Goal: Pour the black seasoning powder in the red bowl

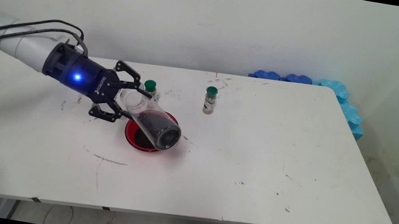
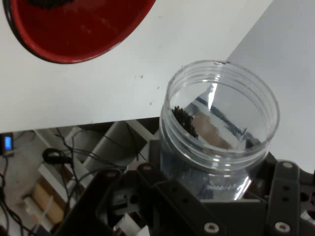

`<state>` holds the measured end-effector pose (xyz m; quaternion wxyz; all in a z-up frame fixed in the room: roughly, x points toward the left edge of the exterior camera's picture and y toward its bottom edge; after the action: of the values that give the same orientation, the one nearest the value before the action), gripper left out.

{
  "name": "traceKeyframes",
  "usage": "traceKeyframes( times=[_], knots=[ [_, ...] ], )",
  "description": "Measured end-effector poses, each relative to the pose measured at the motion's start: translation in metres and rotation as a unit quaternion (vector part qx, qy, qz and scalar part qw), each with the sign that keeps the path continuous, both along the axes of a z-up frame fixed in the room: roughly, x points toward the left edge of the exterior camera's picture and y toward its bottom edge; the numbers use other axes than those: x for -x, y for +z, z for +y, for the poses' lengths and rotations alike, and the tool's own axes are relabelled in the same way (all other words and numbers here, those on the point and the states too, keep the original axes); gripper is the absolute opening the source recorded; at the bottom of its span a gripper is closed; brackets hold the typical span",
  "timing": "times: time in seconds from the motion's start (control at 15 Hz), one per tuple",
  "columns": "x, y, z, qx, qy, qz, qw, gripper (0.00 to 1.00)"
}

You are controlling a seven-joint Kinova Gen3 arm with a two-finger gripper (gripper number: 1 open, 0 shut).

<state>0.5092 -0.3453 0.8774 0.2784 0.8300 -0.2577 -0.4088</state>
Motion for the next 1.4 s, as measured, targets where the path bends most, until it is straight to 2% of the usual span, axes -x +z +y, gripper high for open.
traceKeyframes(
  times=[0.6, 1.4],
  knots=[
    [0.015, -0.007, -0.001, -0.059, 0.053, 0.047, 0.9958, 0.00],
    [0.026, -0.013, -0.001, -0.094, 0.092, 0.081, 0.9880, 0.00]
  ],
)
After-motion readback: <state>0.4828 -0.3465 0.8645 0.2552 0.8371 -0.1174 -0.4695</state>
